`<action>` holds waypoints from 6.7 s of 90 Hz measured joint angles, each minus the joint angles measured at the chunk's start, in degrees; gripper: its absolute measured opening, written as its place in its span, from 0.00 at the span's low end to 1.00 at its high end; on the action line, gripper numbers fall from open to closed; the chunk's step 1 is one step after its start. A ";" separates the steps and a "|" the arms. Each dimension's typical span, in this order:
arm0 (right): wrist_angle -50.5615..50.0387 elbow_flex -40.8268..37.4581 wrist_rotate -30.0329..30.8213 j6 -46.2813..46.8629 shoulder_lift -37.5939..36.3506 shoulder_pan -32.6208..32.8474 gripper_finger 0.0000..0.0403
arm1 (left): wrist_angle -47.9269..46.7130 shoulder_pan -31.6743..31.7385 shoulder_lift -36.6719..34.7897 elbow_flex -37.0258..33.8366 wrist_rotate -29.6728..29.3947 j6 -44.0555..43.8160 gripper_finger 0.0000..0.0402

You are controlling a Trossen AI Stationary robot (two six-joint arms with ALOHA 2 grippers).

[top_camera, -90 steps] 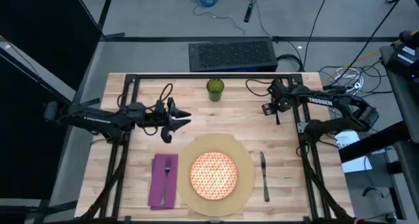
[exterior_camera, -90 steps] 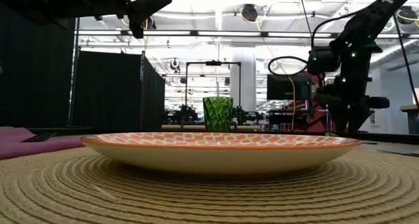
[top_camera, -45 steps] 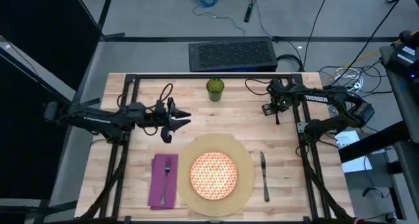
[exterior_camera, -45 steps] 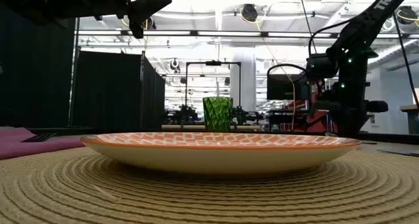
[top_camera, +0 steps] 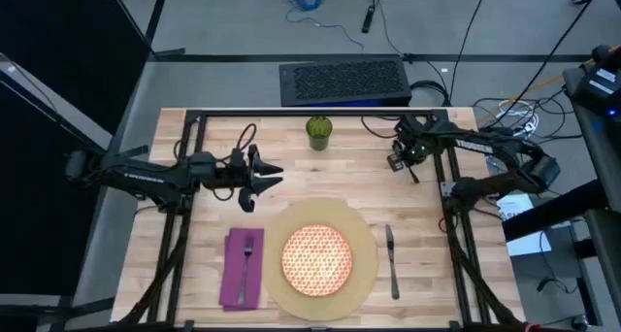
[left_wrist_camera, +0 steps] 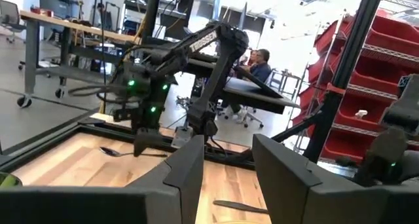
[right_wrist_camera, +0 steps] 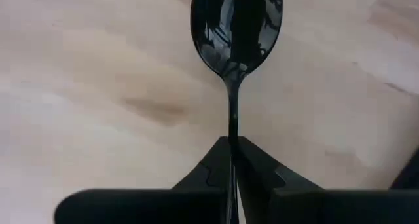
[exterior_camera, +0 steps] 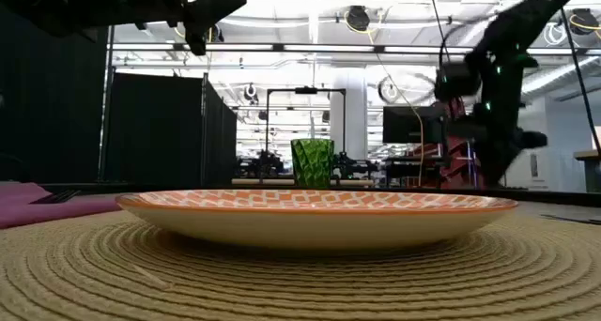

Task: Set table place
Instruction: Move the black spoon to the right of the black knife, then move the green glass to the top right of the brown placemat

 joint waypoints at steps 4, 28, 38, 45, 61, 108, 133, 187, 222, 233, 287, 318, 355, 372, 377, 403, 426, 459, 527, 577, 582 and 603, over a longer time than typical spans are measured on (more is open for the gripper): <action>-1.53 0.77 -0.60 1.52 -2.16 2.30 0.00 | -0.02 -0.02 0.00 -0.01 0.01 0.01 0.29; -5.94 1.11 -0.77 26.10 -14.46 29.18 0.00 | -0.04 -0.01 0.00 -0.02 0.02 0.03 0.29; -3.95 1.11 3.81 40.57 -15.40 44.11 0.00 | -0.02 0.00 -0.01 -0.02 0.01 0.04 0.29; -2.30 1.11 7.25 50.54 -14.29 53.80 0.00 | 0.12 -0.02 -0.01 -0.02 0.02 0.03 0.29; -1.51 1.11 11.82 73.74 -7.91 72.79 0.00 | 0.60 0.00 0.00 -0.02 0.01 -0.08 0.29; 5.70 1.18 7.23 99.29 9.64 87.63 0.00 | 0.66 -0.02 0.00 -0.02 0.03 -0.61 0.29; -4.36 5.49 5.38 99.85 10.38 86.82 0.00 | 0.59 -0.02 0.00 -0.02 0.06 -0.66 0.29; -7.24 8.88 0.24 100.58 17.45 86.47 0.00 | 0.63 -0.02 -0.02 -0.02 0.09 -1.12 0.29; 0.77 5.81 0.32 100.57 17.46 86.47 0.00 | 0.93 -0.02 0.00 -0.02 0.12 -1.20 0.29; 0.38 5.13 0.39 100.63 17.46 86.47 0.00 | 0.92 -0.02 -0.01 -0.02 0.14 -1.20 0.29; 3.29 4.83 0.61 100.44 17.44 86.47 0.18 | 0.85 -0.02 -0.01 -0.02 0.17 -1.25 0.29; -8.62 9.85 1.22 97.16 12.49 86.34 0.27 | 0.83 -0.02 -0.01 -0.02 0.17 -1.25 0.29; -18.95 14.40 27.74 67.32 3.69 66.13 0.27 | -3.64 -0.02 0.00 -0.02 0.03 -1.15 0.29; 1.33 14.40 24.63 27.01 0.08 39.31 0.27 | -5.64 -0.01 -1.71 -0.02 -2.25 0.54 0.29; 11.35 14.40 17.41 16.50 -0.18 30.98 0.27 | -7.56 0.09 -3.08 -0.02 -3.94 1.74 0.29; 30.36 14.40 -14.38 4.28 8.44 0.92 0.27 | -12.21 0.13 -9.42 -0.04 -7.04 4.11 0.29; 32.66 23.85 -23.79 2.03 21.12 0.49 0.27 | -13.62 0.92 -10.99 -0.05 -7.12 4.61 0.29; 15.58 42.36 -18.91 -4.42 32.44 1.61 0.27 | -15.23 1.22 -10.99 -0.04 -7.08 4.50 0.29; 13.75 48.04 -15.55 -8.70 39.91 3.33 0.27 | -15.56 1.22 -11.02 -0.04 -6.82 3.93 0.29; 13.16 48.00 -14.89 -13.58 45.49 4.60 0.10 | -16.12 1.21 -11.02 -0.04 -6.82 3.88 0.29; 12.58 48.21 -15.25 -15.64 44.91 4.91 0.04 | -16.13 1.22 -11.02 -0.04 -6.82 4.11 0.29; -7.82 61.80 -16.20 -21.14 44.04 5.16 0.01 | -15.43 1.22 -11.02 -0.04 -6.82 4.43 0.29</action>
